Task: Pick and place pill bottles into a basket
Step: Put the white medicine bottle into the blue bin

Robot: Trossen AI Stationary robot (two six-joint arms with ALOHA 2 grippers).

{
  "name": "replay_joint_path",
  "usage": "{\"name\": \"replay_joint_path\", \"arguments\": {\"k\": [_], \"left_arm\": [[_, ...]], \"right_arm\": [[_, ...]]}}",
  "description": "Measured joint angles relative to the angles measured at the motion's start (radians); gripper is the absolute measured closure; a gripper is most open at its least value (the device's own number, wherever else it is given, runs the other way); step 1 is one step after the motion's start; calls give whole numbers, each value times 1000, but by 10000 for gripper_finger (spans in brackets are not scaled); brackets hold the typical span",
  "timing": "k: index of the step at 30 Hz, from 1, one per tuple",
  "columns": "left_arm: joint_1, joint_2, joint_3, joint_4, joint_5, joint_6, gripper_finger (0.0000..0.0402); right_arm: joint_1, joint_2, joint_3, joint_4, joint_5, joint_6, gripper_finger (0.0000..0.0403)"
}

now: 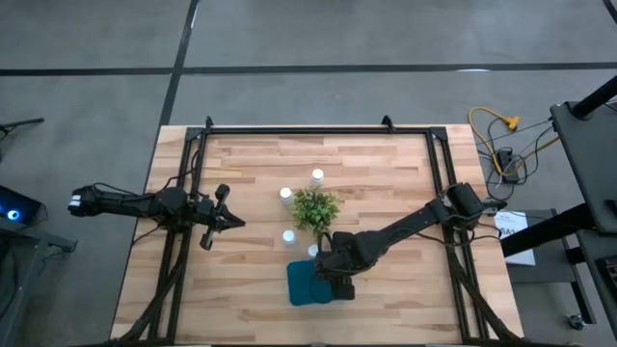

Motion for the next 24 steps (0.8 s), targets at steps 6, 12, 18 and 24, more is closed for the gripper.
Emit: {"name": "replay_joint_path", "arguments": {"k": [6,12,18,24], "left_arm": [[0,0,0,0,0,0,401],[0,0,0,0,4,0,401],[0,0,0,0,8,0,401],[0,0,0,0,11,0,401]], "right_arm": [[1,0,0,0,-4,17,121],[1,-1,15,-21,-6,23,120],[1,-3,69,-63,-9,4,131],[1,-4,118,-112,-9,0,138]]}}
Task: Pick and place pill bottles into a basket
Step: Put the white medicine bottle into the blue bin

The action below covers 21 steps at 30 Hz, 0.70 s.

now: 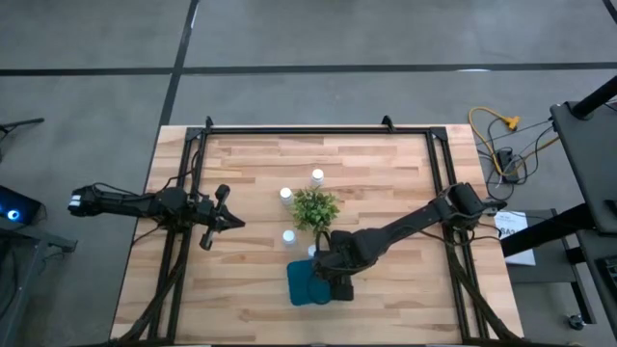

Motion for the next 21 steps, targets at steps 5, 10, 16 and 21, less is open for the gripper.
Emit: {"name": "replay_joint_path", "arguments": {"k": [5,10,16,21], "left_arm": [[0,0,0,0,2,0,401],[0,0,0,0,5,0,401],[0,2,0,0,7,0,401],[0,11,0,1,8,0,401]], "right_arm": [[-5,0,38,-61,8,-3,136],[-16,-1,69,-96,14,-11,138],[-41,-1,87,-195,86,-27,142],[-73,-2,81,-200,93,-70,142]]}}
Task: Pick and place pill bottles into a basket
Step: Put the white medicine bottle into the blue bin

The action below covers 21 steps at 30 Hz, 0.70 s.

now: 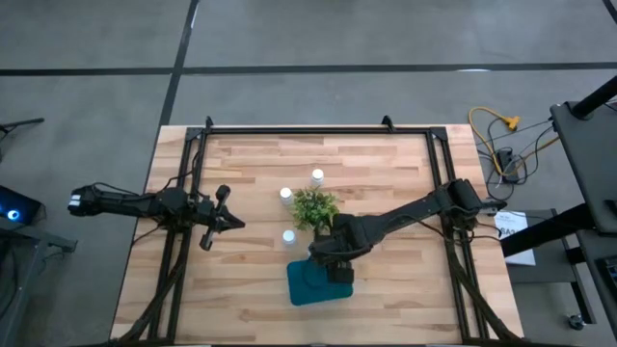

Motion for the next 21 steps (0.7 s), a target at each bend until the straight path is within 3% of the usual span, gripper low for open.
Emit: {"name": "replay_joint_path", "arguments": {"k": [21], "left_arm": [[0,27,0,0,-1,0,401]], "right_arm": [[-89,0,-89,0,34,-101,143]]}}
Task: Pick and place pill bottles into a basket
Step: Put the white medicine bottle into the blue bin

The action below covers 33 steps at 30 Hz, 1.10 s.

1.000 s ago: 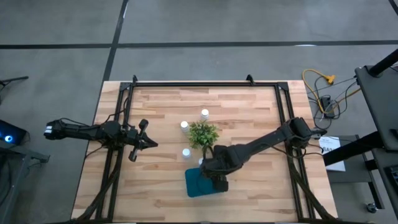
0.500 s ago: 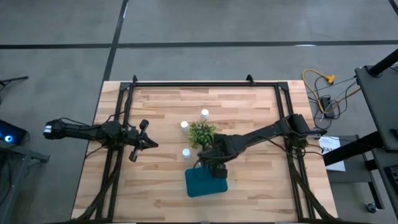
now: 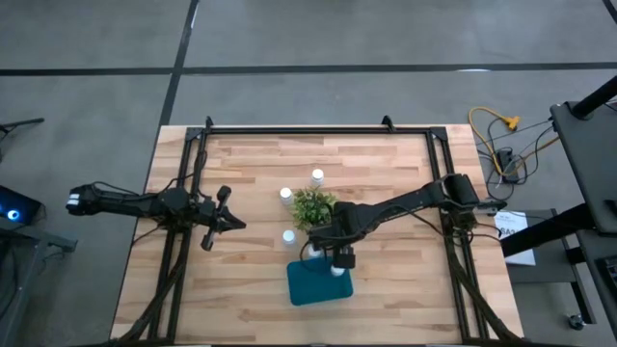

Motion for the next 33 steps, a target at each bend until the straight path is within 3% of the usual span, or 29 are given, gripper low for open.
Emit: {"name": "replay_joint_path", "arguments": {"k": [33], "left_arm": [[0,1,0,1,-1,-3,401]], "right_arm": [[-10,0,-78,154,3,-31,168]]}}
